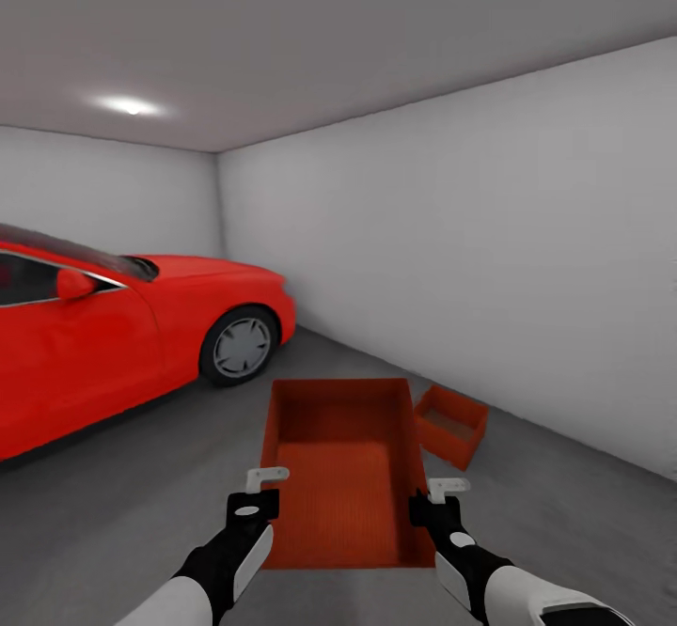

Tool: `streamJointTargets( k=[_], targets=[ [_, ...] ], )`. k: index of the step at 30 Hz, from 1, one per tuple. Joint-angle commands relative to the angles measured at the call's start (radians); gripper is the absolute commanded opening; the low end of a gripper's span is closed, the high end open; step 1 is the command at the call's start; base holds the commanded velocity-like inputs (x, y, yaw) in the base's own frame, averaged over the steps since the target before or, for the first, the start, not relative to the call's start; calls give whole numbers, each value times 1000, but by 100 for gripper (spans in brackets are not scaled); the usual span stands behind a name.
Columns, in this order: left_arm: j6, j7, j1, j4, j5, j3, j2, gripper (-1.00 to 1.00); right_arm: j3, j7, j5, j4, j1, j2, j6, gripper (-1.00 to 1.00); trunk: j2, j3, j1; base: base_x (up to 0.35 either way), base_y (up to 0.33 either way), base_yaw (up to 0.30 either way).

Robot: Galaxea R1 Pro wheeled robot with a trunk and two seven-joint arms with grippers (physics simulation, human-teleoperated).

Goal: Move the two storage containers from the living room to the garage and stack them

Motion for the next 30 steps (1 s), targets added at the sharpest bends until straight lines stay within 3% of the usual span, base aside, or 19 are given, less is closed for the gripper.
streamJointTargets(
  k=[1, 30],
  targets=[
    [5, 8, -1, -5, -3, -2, 1, -100, -11, 1, -5, 3, -1, 0, -2, -100, -1, -2, 1, 313, 143, -282],
    [5, 8, -1, -5, -3, -2, 1, -100, -11, 1, -5, 3, -1, 1, -2, -100, -1, -2, 1, 313, 142, -282]
  ],
)
